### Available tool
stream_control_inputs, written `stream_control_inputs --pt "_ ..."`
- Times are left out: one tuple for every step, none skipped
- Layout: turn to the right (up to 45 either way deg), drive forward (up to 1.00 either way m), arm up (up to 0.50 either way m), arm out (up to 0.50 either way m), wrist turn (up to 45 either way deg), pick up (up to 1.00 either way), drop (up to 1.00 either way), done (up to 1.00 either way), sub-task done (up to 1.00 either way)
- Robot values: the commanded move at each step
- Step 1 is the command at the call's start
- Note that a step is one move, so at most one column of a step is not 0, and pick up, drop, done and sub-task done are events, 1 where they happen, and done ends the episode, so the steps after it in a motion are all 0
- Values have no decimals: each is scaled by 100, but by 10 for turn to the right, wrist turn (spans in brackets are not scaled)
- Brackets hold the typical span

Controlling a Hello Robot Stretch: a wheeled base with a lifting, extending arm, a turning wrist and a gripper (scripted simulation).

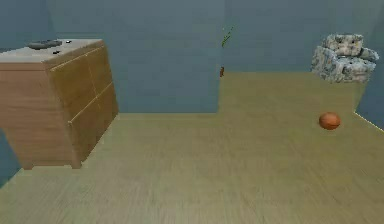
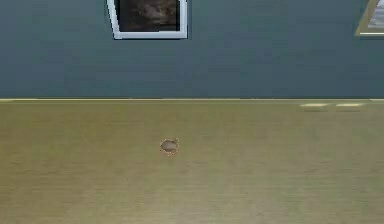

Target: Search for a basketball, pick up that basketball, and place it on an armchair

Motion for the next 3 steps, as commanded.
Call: stream_control_inputs --pt "270 0 0 0 0 0 0 0 0" --pt "0 100 0 0 0 0 0 0 0" --pt "0 100 0 0 0 0 0 0 0"
